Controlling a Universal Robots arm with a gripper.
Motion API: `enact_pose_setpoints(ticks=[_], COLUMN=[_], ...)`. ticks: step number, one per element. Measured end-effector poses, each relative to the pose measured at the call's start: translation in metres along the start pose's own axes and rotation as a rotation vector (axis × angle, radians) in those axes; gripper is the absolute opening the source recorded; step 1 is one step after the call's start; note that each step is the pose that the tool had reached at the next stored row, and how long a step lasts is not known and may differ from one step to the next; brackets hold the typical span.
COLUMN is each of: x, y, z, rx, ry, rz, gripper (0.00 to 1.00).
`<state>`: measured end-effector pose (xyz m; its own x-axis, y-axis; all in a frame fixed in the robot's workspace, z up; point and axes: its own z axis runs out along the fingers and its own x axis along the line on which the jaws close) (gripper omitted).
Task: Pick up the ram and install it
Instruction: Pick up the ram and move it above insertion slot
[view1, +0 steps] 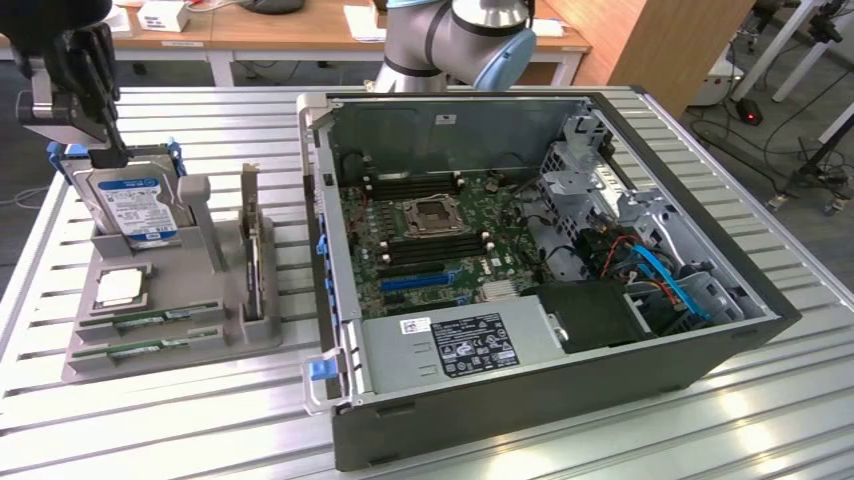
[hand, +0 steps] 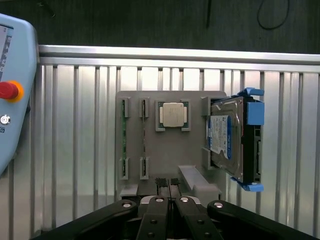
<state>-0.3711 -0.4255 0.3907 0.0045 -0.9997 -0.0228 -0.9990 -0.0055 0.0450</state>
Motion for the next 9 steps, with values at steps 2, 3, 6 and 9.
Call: enact_pose_setpoints(ticks=[2,3,6,9], x=[0.0,0.0,0.0,0.0], y=[0.0,0.0,0.0,0.0], z=[0.0,0.0,0.0,0.0], rx=[0.0,0.0,0.0,0.0], ry=[0.0,0.0,0.0,0.0001], rz=[-0.001,-0.001,-0.001,-0.001], gripper=[0.09,0.09,0.09,0.09])
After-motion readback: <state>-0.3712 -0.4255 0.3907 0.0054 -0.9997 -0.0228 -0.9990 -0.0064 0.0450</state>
